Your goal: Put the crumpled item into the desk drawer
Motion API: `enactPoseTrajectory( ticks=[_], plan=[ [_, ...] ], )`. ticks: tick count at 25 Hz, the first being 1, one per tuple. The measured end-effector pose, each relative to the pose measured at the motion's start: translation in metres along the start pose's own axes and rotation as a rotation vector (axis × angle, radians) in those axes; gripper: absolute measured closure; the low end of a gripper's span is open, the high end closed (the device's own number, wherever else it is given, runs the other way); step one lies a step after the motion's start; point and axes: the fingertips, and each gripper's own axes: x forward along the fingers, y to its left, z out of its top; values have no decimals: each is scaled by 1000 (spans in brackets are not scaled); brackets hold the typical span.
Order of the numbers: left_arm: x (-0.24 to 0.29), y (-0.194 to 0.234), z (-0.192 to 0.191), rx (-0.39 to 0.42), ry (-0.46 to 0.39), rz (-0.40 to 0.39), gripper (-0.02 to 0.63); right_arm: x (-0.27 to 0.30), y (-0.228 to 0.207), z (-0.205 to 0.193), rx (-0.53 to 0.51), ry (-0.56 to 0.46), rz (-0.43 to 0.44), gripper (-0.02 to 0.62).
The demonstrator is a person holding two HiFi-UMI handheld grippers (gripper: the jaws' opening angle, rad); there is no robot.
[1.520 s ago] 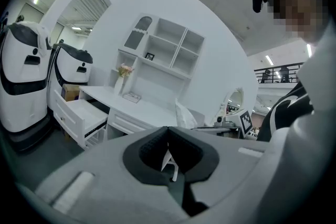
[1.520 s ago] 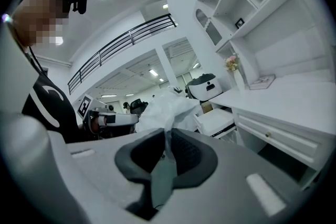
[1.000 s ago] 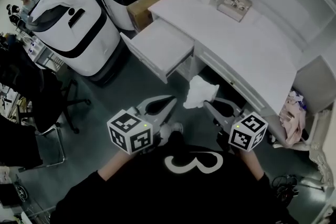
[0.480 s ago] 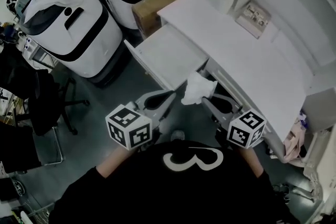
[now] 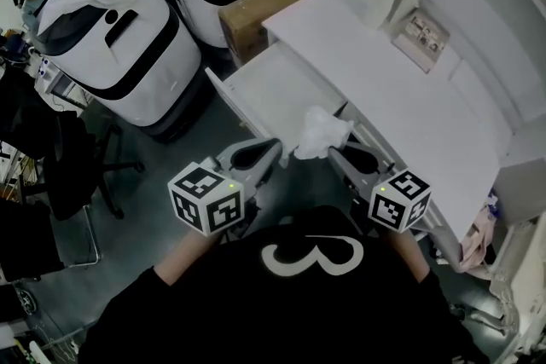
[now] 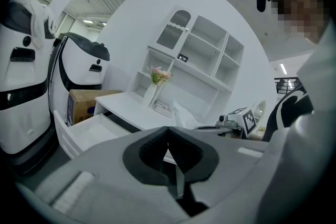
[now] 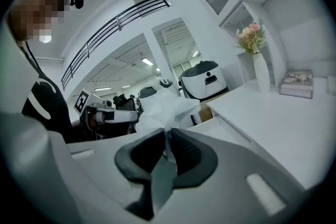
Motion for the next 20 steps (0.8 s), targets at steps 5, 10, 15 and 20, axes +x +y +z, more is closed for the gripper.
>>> enactPoseTrajectory(
  ticks=[5, 10, 15, 20],
  plan=[
    [0, 13, 2, -3, -3, 28, 598, 12, -5, 6, -39, 12, 1, 551],
    [9, 25, 1, -17, 2, 48, 598, 27, -20, 8, -49, 36, 7, 551],
    [21, 46, 1, -48, 14, 81, 598, 49, -42, 9, -31, 74, 18, 551],
    [35, 76, 8, -86, 23, 110, 598, 82, -66, 14, -17, 124, 27, 551]
  ],
)
